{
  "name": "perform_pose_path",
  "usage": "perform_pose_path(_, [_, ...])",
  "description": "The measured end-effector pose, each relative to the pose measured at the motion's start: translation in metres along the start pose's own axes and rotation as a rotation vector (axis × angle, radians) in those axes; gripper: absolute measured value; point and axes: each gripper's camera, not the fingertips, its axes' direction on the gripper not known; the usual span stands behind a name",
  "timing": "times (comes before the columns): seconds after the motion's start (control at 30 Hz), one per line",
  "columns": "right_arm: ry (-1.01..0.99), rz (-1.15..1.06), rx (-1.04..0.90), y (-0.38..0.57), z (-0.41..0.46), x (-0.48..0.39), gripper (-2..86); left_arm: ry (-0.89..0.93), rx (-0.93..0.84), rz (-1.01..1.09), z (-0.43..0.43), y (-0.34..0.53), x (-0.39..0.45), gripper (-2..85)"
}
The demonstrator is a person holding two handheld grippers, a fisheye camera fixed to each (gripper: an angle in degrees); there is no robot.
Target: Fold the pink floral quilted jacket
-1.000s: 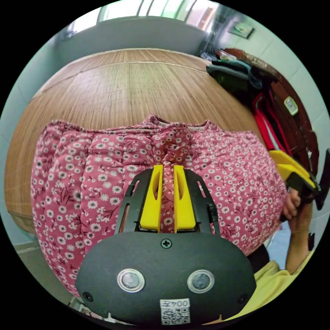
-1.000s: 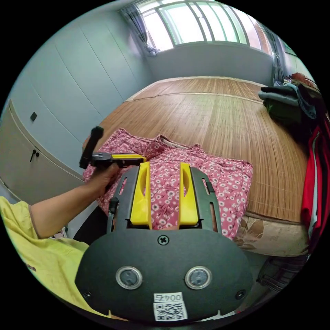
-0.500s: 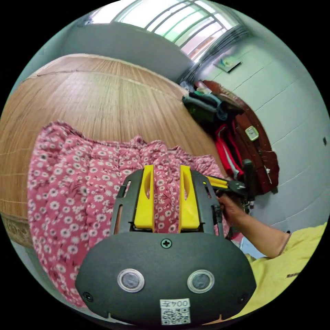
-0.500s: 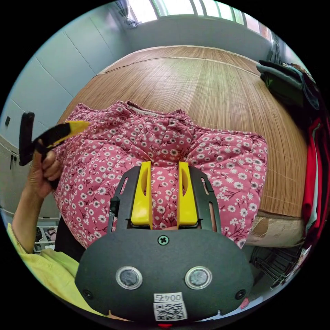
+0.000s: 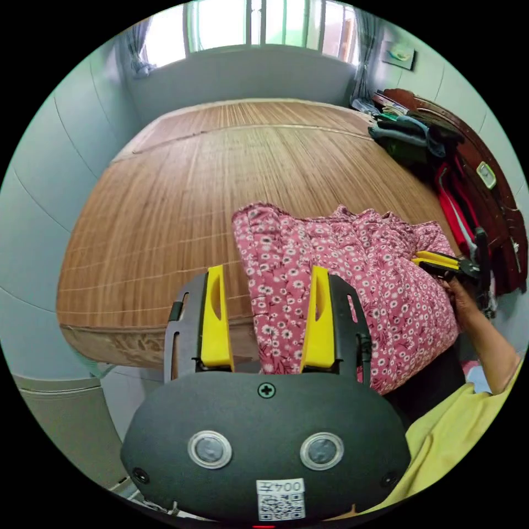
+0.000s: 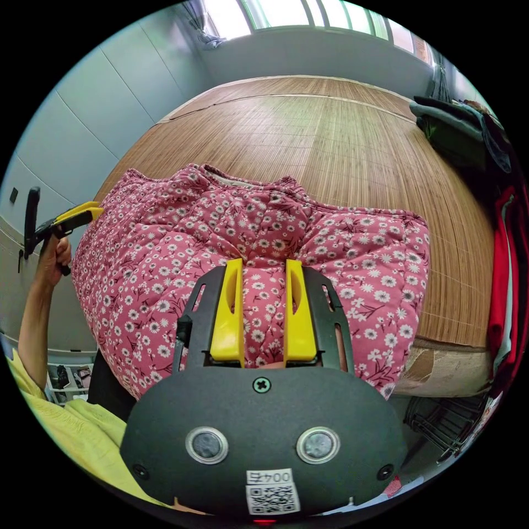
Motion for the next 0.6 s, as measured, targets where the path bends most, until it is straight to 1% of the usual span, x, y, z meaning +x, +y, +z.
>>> perform_pose_path(0.07, [0.0,0.0,0.001,0.0,0.0,-0.002,11.6,0.051,-0.045,0.036,0.014,-0.005,-0.002,17.3])
perform_pose_path(0.13, [-0.002,0.001,0.002,-0.001,0.001,-0.003,11.6,0.053,-0.04,0.084,0.014,-0.007,0.003,14.6])
perform_pose_path(0.2, [-0.002,0.002,0.002,-0.001,0.001,-0.004,11.6,0.01,-0.01,0.144,0.007,-0.006,0.012,12.1])
perform_pose_path(0.27, [-0.004,0.003,0.003,-0.001,0.001,-0.005,11.6,-0.073,0.067,0.213,-0.01,-0.002,0.025,7.8])
perform_pose_path(0.33, [-0.006,0.004,0.004,-0.001,0.001,-0.005,11.6,-0.127,0.146,0.222,-0.026,0.002,0.028,5.7])
perform_pose_path(0.4, [-0.009,0.006,0.005,0.0,0.002,-0.005,11.5,-0.125,0.195,0.179,-0.036,0.003,0.019,4.6])
perform_pose_path(0.43, [-0.01,0.007,0.007,0.0,0.002,-0.005,11.5,-0.095,0.201,0.113,-0.035,0.003,0.004,4.1])
perform_pose_path(0.47, [-0.014,0.009,0.009,0.0,0.002,-0.005,11.5,-0.027,0.183,0.018,-0.027,0.001,-0.019,3.9])
perform_pose_path(0.5, [-0.016,0.011,0.01,0.001,0.002,-0.004,11.4,0.018,0.167,-0.029,-0.02,0.001,-0.032,3.7])
perform_pose_path(0.57, [-0.027,0.02,0.009,0.001,0.002,-0.002,11.4,0.17,0.057,-0.199,0.023,0.006,-0.081,3.6])
perform_pose_path(0.6, [-0.029,0.022,0.01,0.001,0.002,-0.001,11.4,0.204,0.028,-0.23,0.035,0.008,-0.09,3.6])
